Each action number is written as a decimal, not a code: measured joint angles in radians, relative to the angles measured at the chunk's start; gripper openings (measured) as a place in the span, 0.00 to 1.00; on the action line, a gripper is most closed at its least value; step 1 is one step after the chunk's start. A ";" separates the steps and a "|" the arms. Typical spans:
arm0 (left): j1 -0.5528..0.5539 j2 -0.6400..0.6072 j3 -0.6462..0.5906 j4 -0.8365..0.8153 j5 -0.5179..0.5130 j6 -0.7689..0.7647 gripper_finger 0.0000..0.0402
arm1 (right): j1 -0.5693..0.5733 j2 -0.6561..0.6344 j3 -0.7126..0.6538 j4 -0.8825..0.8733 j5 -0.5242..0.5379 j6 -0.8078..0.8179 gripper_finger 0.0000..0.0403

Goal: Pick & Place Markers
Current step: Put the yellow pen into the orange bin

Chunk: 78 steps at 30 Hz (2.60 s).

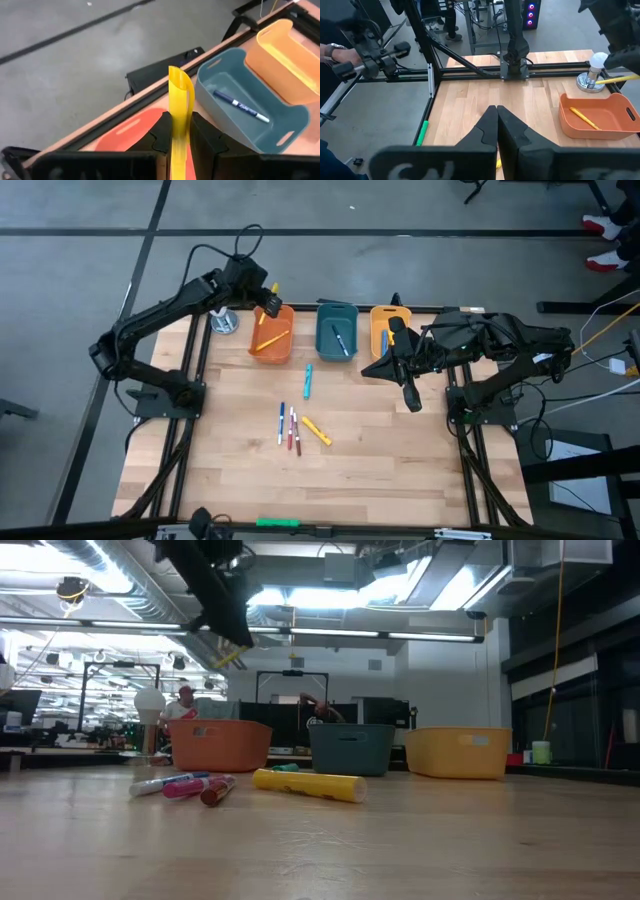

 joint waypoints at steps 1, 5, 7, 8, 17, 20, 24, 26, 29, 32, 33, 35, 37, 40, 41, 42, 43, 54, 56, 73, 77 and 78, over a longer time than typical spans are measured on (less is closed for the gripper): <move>0.006 0.010 0.000 -0.001 0.013 0.000 0.09 | 0.000 0.000 0.000 0.000 0.000 0.000 0.00; 0.025 0.056 0.000 -0.018 0.043 -0.006 0.09 | 0.000 0.000 0.000 0.000 0.000 0.000 0.00; 0.031 0.078 0.000 -0.041 0.045 -0.013 0.09 | 0.000 0.000 0.000 0.000 0.000 0.000 0.00; 0.033 0.090 0.000 -0.051 0.046 -0.013 0.09 | 0.000 0.000 0.000 0.000 0.000 0.000 0.00; 0.033 0.193 0.000 -0.082 0.072 -0.048 0.09 | 0.000 0.000 0.000 0.000 0.000 -0.003 0.00; 0.033 0.224 0.000 -0.085 0.074 -0.058 0.09 | 0.000 0.000 0.000 0.000 0.000 -0.002 0.00; 0.032 0.260 0.000 -0.084 0.097 -0.074 0.09 | 0.000 0.000 0.000 0.000 0.000 -0.002 0.00; 0.032 0.279 0.000 -0.087 0.098 -0.075 0.09 | 0.000 0.000 0.000 0.000 0.000 -0.002 0.00; 0.032 0.305 0.000 -0.087 0.109 -0.078 0.09 | 0.000 0.000 0.000 0.000 0.000 -0.002 0.00; 0.032 0.330 0.000 -0.087 0.116 -0.080 0.09 | 0.000 0.000 0.000 0.000 0.000 -0.002 0.00; 0.032 0.338 0.000 -0.087 0.116 -0.085 0.09 | 0.000 0.000 0.000 0.000 0.000 -0.002 0.00; 0.032 0.354 0.000 -0.087 0.116 -0.085 0.09 | 0.000 0.000 0.000 0.000 0.000 -0.002 0.00; 0.032 0.368 0.000 -0.087 0.116 -0.085 0.09 | 0.000 0.000 0.000 0.000 0.000 -0.001 0.00; 0.032 0.388 -0.001 -0.089 0.116 -0.085 0.09 | 0.000 0.000 0.000 0.000 0.000 -0.001 0.00; 0.032 0.394 -0.001 -0.088 0.116 -0.085 0.09 | 0.000 0.000 0.000 0.000 0.000 -0.001 0.00; 0.032 0.401 -0.001 -0.088 0.117 -0.085 0.09 | 0.000 0.000 0.000 0.000 0.000 -0.001 0.00; 0.032 0.408 -0.001 -0.089 0.118 -0.085 0.09 | 0.000 0.000 0.000 0.000 0.000 -0.001 0.00; 0.032 0.486 -0.001 -0.103 0.134 -0.085 0.09 | 0.000 0.000 0.000 0.000 0.000 -0.001 0.00; 0.032 0.499 -0.001 -0.102 0.151 -0.085 0.09 | 0.000 0.000 0.000 0.000 0.000 0.000 0.00; 0.030 0.525 -0.001 -0.105 0.166 -0.104 0.12 | 0.000 0.000 0.000 0.000 0.000 -0.002 0.00; 0.031 0.525 -0.001 -0.107 0.166 -0.104 0.17 | 0.000 0.000 0.000 0.000 0.000 -0.002 0.00; 0.030 0.525 -0.001 -0.108 0.166 -0.104 0.19 | 0.000 0.000 0.000 0.000 0.000 -0.002 0.00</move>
